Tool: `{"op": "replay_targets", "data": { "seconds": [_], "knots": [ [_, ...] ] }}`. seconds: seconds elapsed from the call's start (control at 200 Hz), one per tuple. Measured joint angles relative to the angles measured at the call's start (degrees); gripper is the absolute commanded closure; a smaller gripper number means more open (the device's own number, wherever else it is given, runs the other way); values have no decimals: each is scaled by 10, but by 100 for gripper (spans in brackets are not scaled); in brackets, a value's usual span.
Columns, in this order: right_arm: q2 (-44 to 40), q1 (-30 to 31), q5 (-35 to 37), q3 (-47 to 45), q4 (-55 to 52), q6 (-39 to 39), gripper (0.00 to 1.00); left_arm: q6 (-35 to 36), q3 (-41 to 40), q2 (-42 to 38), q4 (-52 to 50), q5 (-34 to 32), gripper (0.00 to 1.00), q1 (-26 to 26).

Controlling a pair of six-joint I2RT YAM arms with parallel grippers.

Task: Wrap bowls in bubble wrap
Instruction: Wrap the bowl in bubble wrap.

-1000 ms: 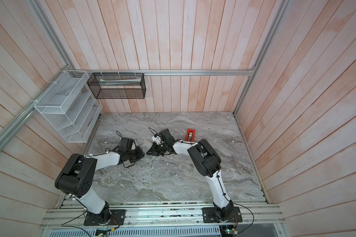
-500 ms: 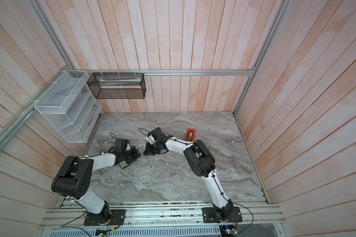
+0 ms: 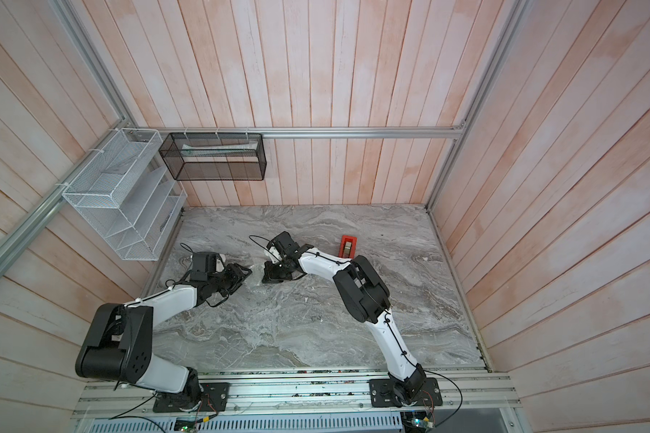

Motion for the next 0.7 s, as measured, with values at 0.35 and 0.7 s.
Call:
{"op": "replay_targets", "data": {
  "seconds": [0.35, 0.7],
  "knots": [
    [9, 7, 16, 22, -23, -3, 100, 1, -6, -31, 23, 15, 16, 1],
    [15, 9, 23, 38, -39, -8, 100, 41, 18, 76, 54, 34, 12, 1]
  ]
}}
